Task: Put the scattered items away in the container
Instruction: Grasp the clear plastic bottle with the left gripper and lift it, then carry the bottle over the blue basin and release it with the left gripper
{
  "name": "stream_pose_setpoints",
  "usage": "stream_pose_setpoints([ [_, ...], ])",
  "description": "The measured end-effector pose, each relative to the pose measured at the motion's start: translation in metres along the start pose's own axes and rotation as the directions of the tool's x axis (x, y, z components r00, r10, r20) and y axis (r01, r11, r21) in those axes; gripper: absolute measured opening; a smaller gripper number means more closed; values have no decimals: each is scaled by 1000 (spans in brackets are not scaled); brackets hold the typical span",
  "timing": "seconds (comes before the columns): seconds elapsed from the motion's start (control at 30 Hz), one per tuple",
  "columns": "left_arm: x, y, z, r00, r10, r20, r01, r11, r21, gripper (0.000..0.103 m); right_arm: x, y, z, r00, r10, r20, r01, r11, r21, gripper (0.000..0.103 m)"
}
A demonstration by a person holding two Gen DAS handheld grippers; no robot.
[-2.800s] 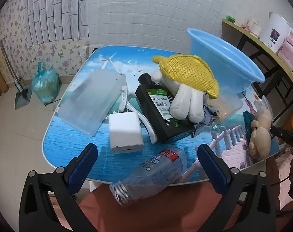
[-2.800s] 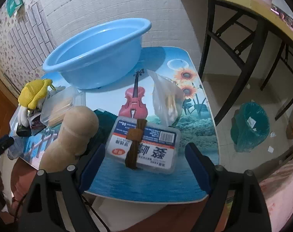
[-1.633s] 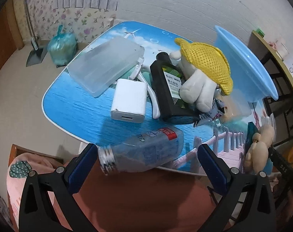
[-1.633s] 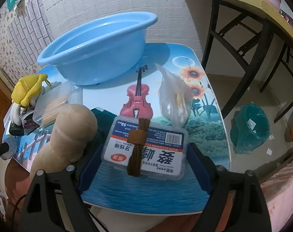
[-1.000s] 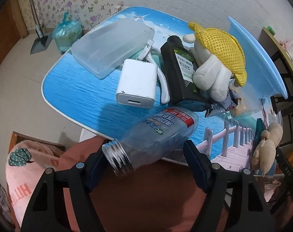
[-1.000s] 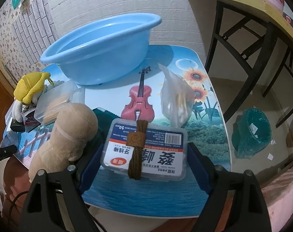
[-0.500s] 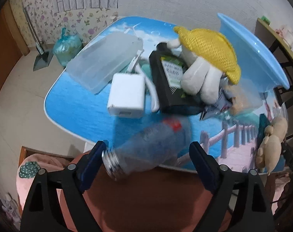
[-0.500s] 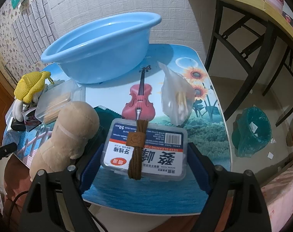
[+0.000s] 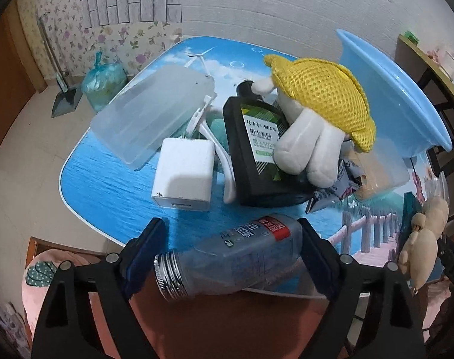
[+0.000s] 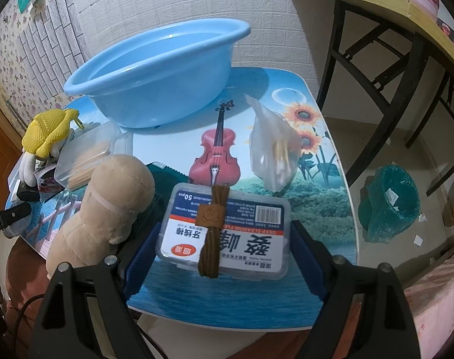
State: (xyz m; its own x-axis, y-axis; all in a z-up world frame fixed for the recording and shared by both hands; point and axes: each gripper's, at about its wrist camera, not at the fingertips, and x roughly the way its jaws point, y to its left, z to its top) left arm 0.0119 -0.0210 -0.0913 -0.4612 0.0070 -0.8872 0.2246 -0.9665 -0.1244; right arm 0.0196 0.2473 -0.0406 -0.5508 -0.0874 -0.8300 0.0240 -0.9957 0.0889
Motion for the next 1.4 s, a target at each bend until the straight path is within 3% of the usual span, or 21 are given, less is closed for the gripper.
stream_pose_setpoints([
  [0.4,-43,-7,11,992,-39,122,34,998,46,87,-35,-2,15,996,18,83,-19,1000,9,85],
  [0.73,-79,-31,55,969,-129,210,104,987,124,87,-64,24,45,982,100,160,-93,994,-53,85],
  [1.0,-83,-70,82,951,-238,195,192,955,226,87,-71,48,74,967,169,193,-148,982,-118,85],
  [1.1,-74,-84,94,947,-287,143,245,936,253,87,-63,52,88,959,218,179,-198,972,-123,85],
  [1.4,-51,-119,122,950,-291,109,240,910,339,87,-34,54,113,961,220,166,-200,971,-133,85],
])
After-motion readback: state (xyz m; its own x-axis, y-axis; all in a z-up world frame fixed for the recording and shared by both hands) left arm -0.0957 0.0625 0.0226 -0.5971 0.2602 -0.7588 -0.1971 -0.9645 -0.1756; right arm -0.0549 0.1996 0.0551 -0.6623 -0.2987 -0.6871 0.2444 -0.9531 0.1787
